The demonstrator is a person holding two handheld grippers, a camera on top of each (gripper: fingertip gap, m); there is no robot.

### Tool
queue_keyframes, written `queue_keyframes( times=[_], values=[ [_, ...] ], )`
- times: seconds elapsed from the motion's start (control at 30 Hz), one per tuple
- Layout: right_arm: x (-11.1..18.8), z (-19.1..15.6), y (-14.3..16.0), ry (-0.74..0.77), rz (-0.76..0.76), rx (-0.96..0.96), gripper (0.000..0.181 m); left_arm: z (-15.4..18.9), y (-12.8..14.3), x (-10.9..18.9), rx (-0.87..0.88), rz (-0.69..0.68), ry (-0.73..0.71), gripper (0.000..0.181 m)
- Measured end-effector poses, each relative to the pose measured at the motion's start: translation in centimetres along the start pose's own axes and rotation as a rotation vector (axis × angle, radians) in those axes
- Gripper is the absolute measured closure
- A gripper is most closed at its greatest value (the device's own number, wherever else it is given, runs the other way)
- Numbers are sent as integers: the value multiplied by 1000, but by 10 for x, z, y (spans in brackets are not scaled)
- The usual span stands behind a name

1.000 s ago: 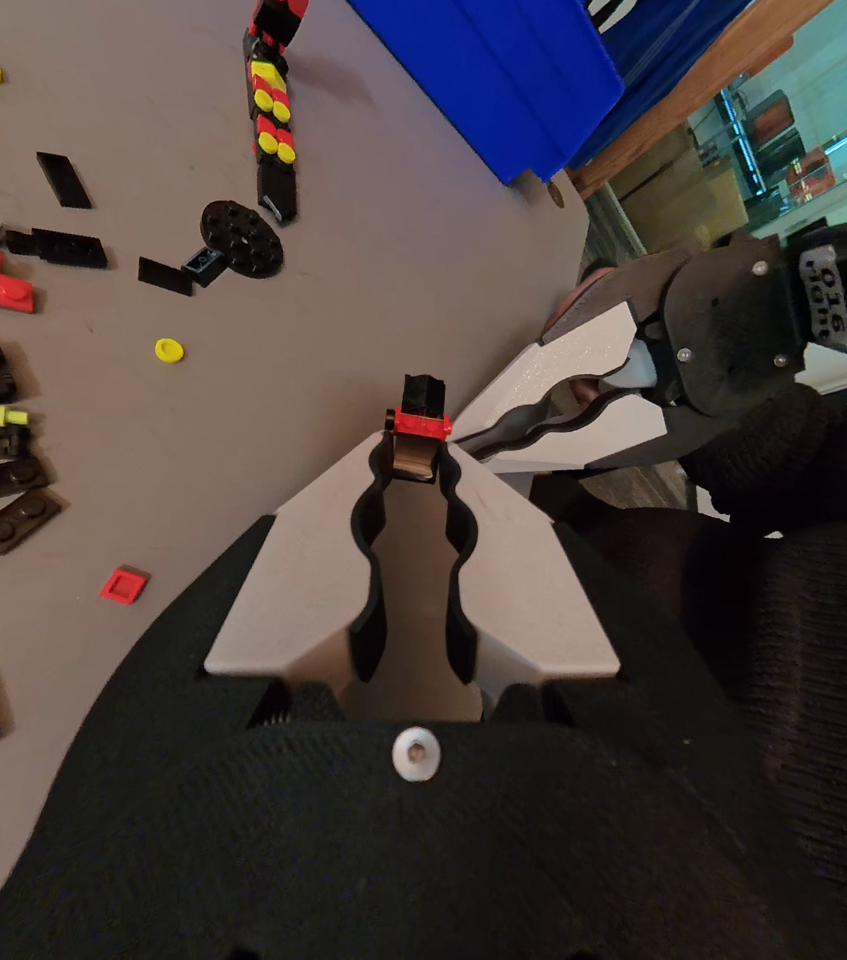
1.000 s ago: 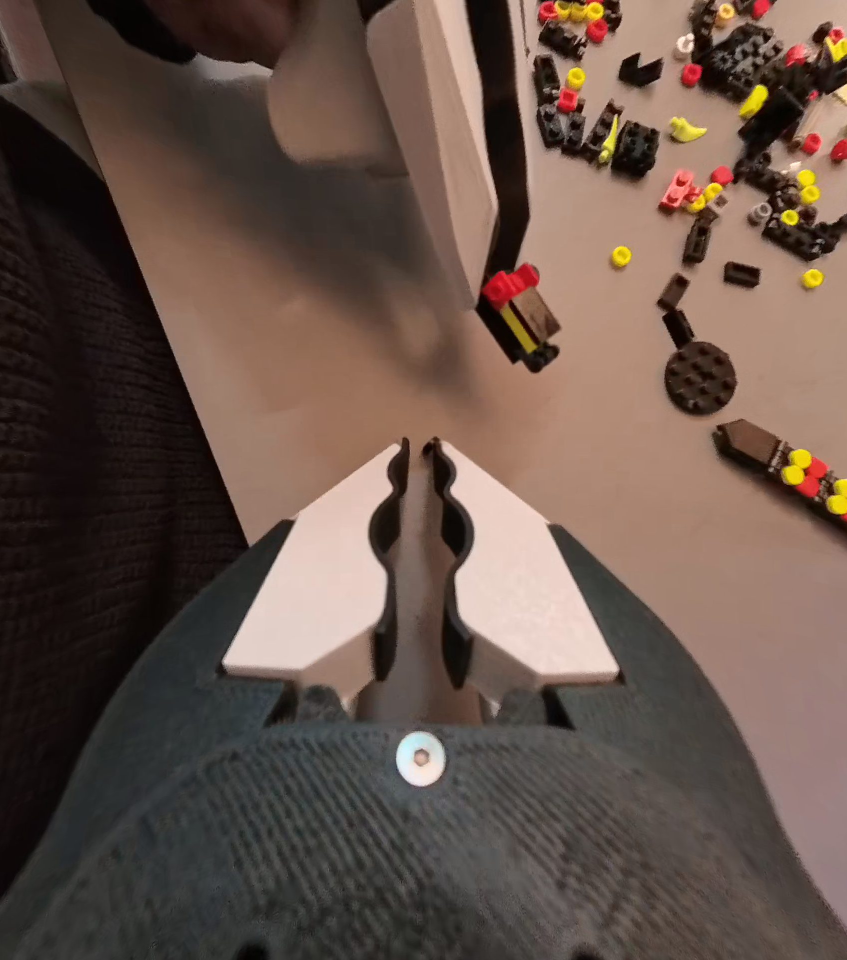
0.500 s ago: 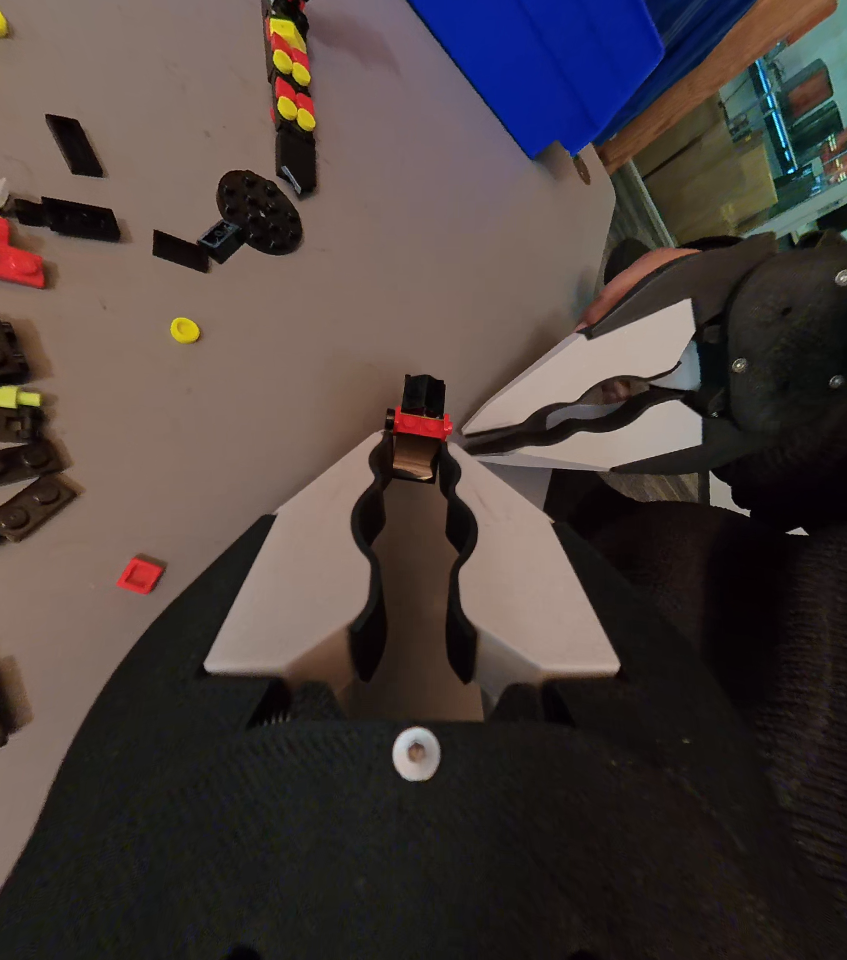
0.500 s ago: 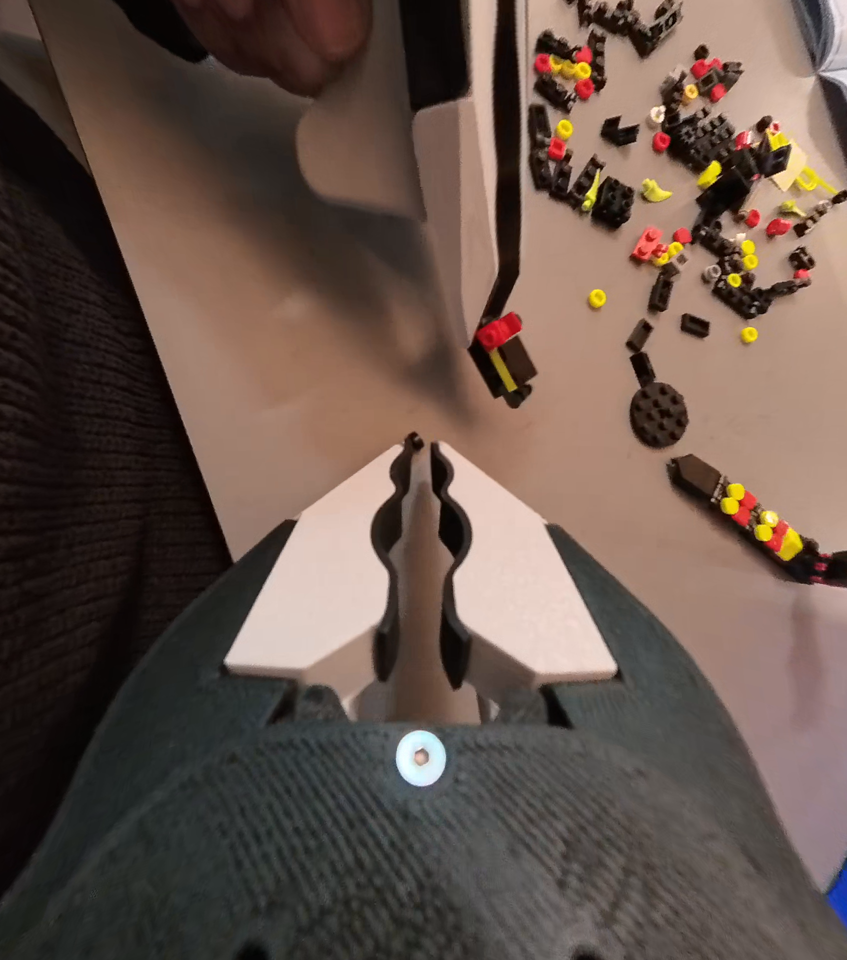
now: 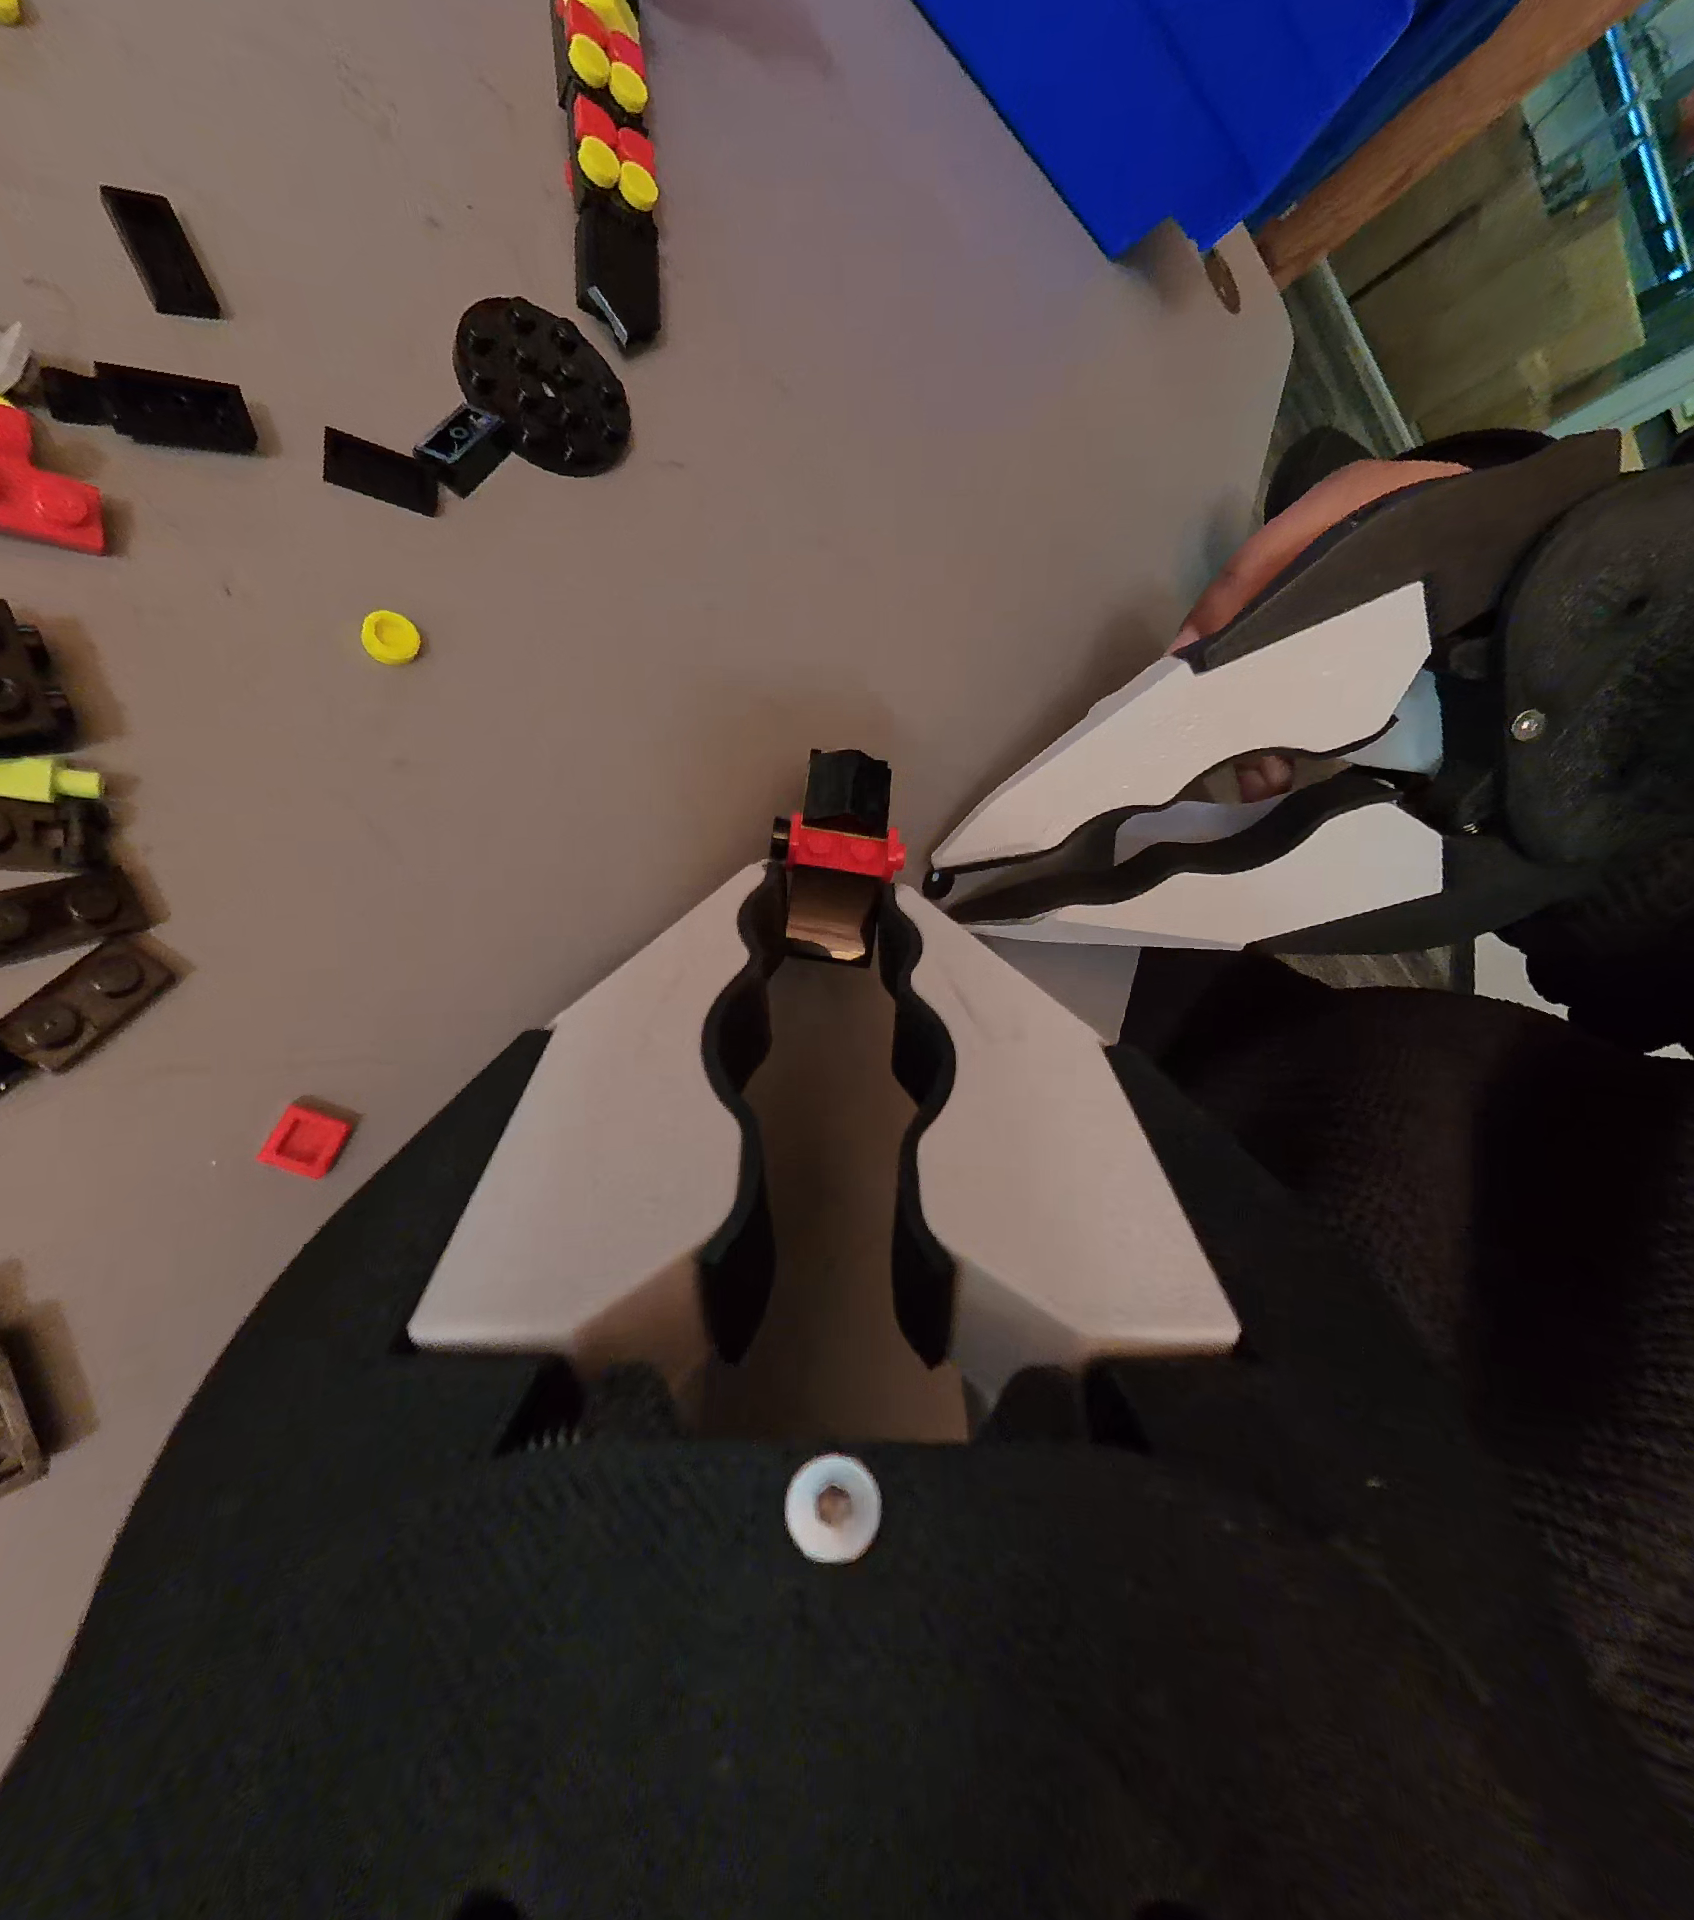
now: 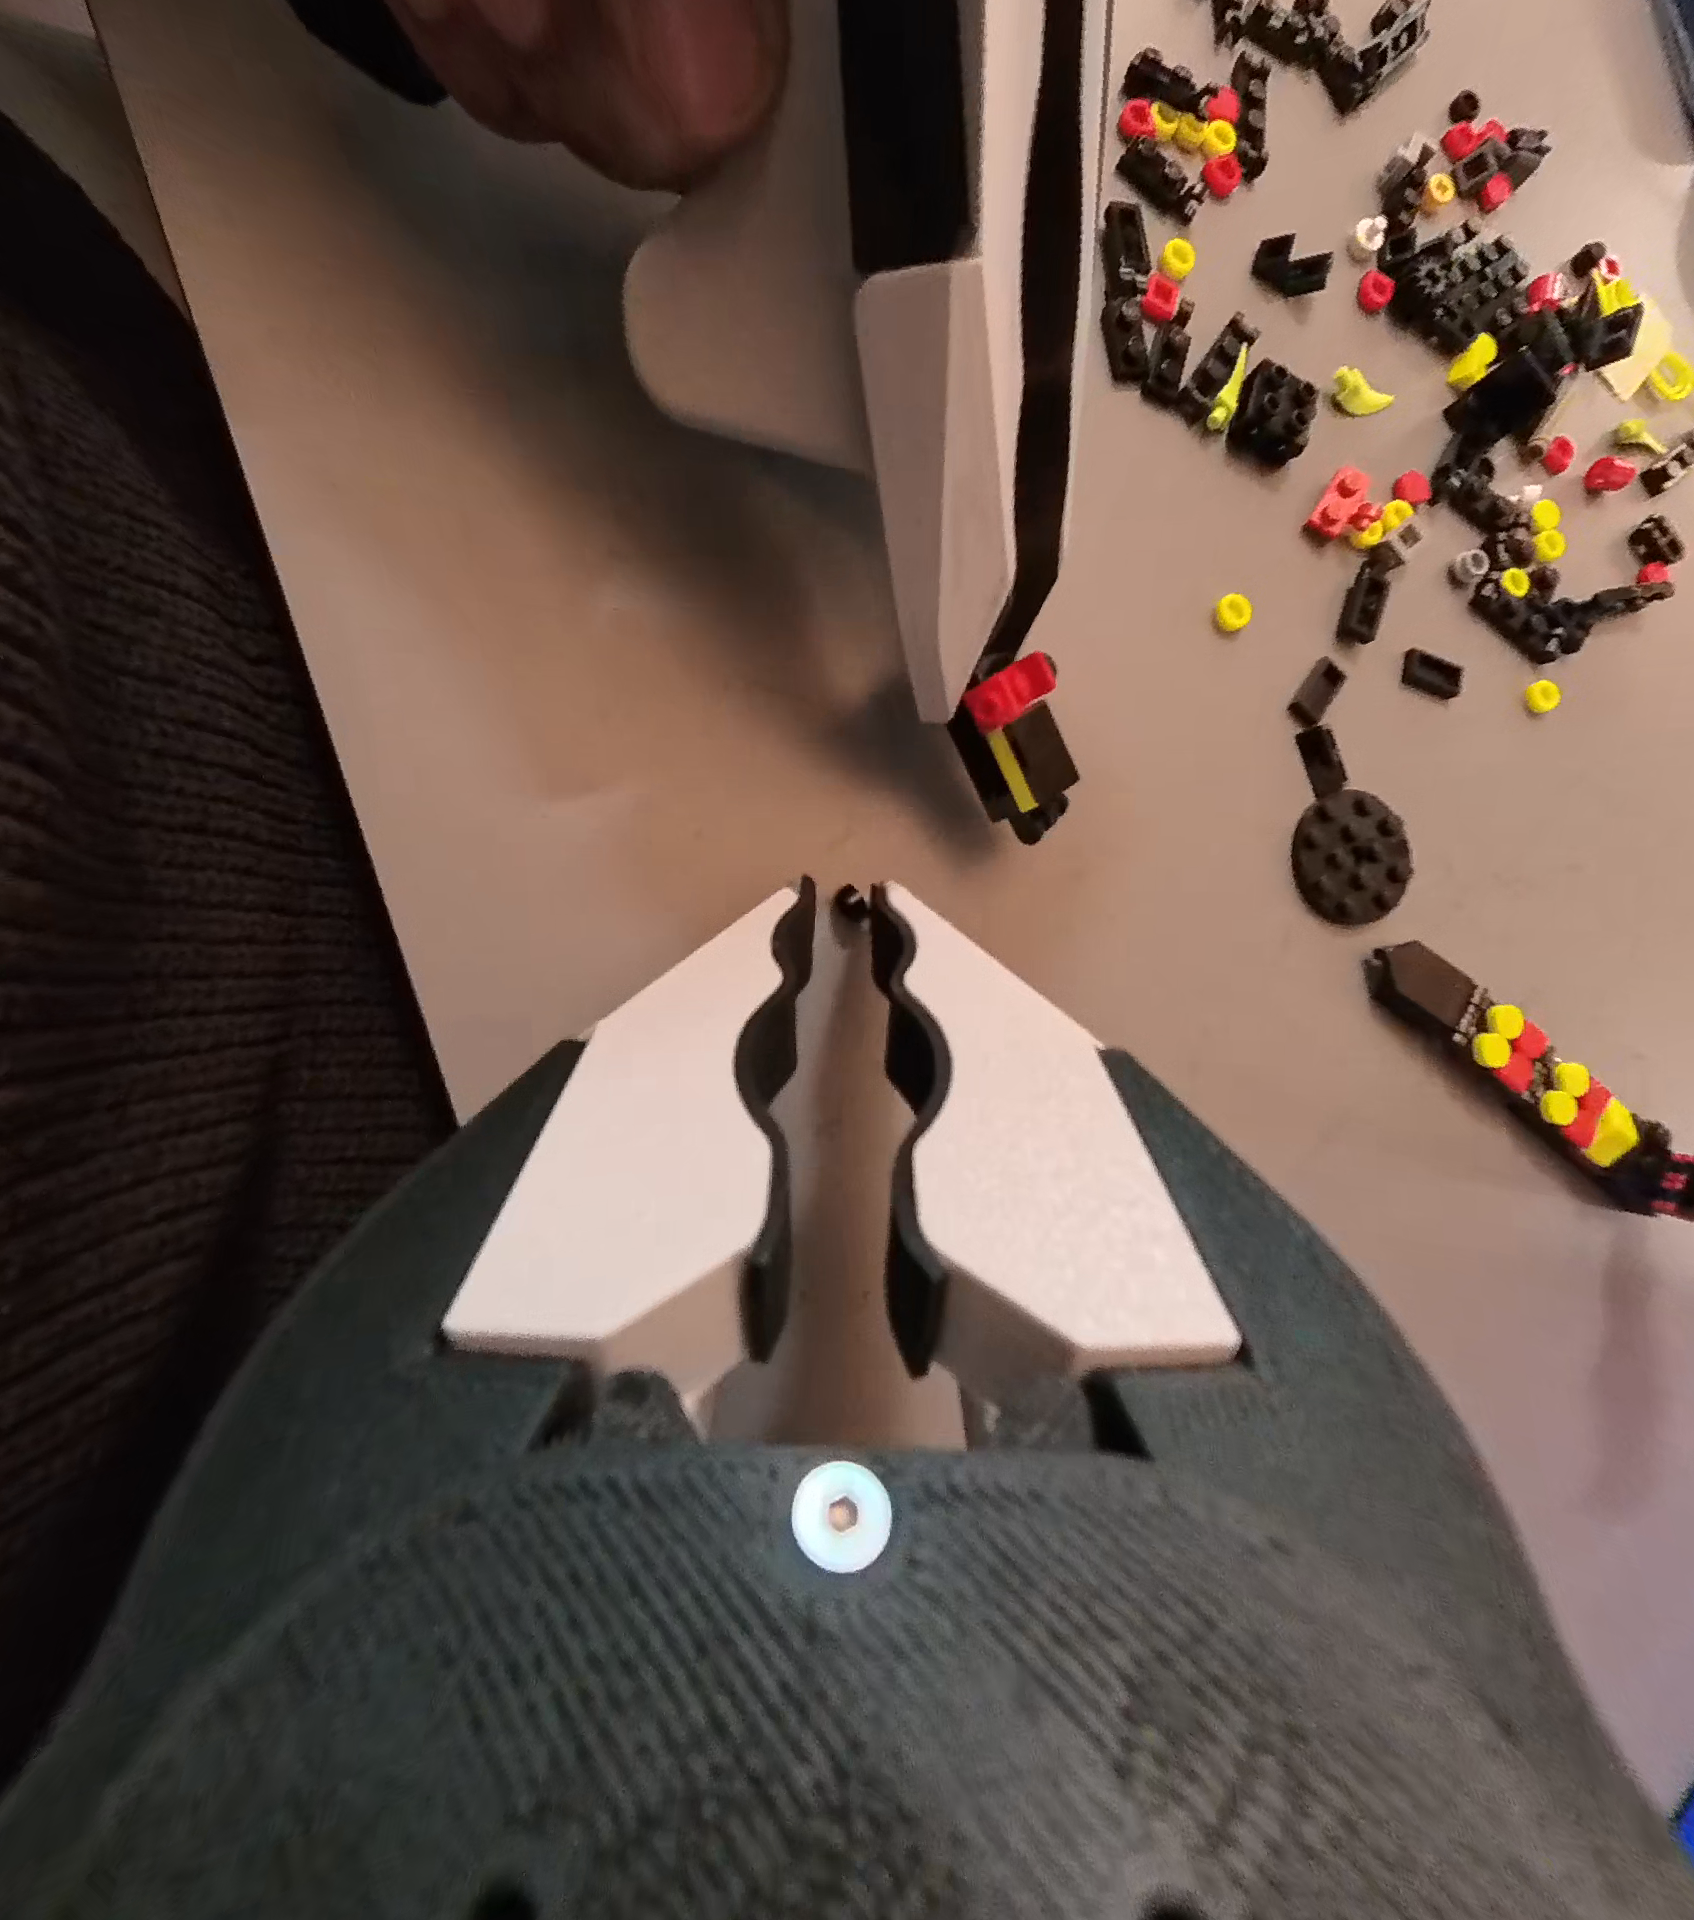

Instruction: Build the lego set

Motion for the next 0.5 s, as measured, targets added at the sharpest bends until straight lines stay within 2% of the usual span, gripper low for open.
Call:
queue_keyframes(
  times=[0.03,0.2,0.5],
  values=[
    [0,0,0,0,-3,2,173,0,0,0,0,-2,0,166],
    [-1,-1,1,1,-10,9,180,-1,1,-1,1,-7,0,166],
    [1,-5,2,31,-14,92,180,-3,2,-1,9,-13,-4,166]
  ],
)
Point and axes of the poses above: each gripper's, where its closed fingertips meet, x back along the fingers, y out of its underside, z = x × y across the jaws, the point moved 5 cm from there along x, back along the fingers, and after that the axes turned 13 degrees about -x, right-handed, at the moved point
